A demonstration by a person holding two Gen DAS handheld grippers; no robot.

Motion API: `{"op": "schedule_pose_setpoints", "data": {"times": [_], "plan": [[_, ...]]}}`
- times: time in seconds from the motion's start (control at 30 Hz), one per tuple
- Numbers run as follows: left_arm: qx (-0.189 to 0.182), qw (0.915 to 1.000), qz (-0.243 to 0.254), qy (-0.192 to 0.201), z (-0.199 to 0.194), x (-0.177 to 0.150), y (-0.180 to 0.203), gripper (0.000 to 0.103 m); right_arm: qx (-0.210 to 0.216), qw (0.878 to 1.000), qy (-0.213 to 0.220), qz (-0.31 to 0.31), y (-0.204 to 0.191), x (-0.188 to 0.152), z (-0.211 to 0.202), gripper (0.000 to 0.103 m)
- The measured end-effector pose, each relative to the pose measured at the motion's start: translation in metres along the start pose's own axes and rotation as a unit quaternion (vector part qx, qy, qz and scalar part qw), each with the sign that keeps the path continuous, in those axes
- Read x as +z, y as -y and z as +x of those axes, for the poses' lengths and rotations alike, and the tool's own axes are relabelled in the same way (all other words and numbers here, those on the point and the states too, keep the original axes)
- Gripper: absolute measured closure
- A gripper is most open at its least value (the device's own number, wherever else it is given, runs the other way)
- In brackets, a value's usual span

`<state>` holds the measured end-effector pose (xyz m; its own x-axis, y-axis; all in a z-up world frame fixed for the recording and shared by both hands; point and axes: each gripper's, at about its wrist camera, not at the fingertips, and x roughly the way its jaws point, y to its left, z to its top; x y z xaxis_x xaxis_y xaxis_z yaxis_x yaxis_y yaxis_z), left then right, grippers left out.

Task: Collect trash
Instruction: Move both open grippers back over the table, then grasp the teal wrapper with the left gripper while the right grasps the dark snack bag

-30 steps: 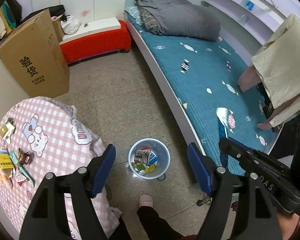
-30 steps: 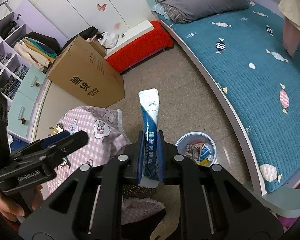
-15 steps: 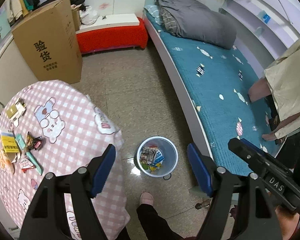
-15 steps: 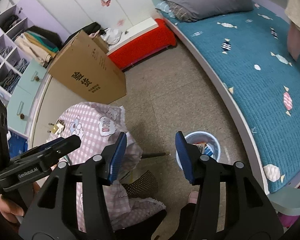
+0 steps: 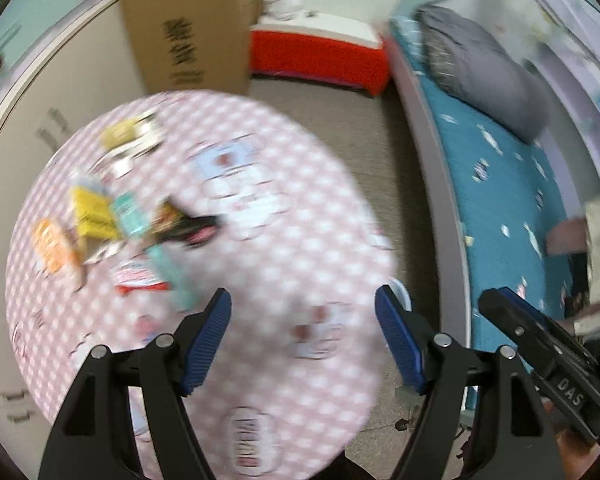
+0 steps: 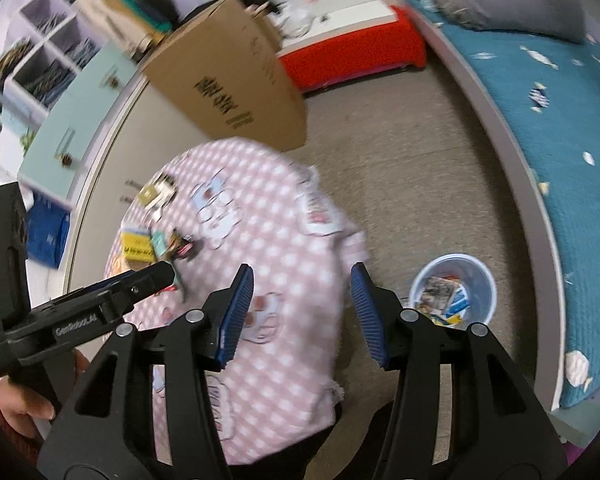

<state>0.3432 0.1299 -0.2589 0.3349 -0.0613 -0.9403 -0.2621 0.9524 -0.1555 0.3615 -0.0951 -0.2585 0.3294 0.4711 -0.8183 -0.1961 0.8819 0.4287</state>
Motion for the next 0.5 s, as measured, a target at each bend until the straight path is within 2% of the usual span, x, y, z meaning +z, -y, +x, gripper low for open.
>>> {"op": "schedule_pose_setpoints", "data": {"times": [0.2, 0.33, 0.5], "plan": [[0.008, 0.9982, -0.056, -0.019, 0.018, 0.01, -0.076, 0.031, 0.007, 0.999, -0.03, -0.031, -0.05, -0.001, 0.047, 0.052], [0.001, 0.997, -0.07, -0.032, 0.033, 0.02, -0.108, 0.038, 0.003, 0.996, -0.044, -0.072, -0.082, 0.003, 0.079, 0.052], [0.003, 0.9964, -0.072, -0.045, 0.049, 0.029, -0.135, 0.038, 0.003, 0.989, -0.059, -0.138, -0.123, 0.005, 0.118, 0.052]]}}
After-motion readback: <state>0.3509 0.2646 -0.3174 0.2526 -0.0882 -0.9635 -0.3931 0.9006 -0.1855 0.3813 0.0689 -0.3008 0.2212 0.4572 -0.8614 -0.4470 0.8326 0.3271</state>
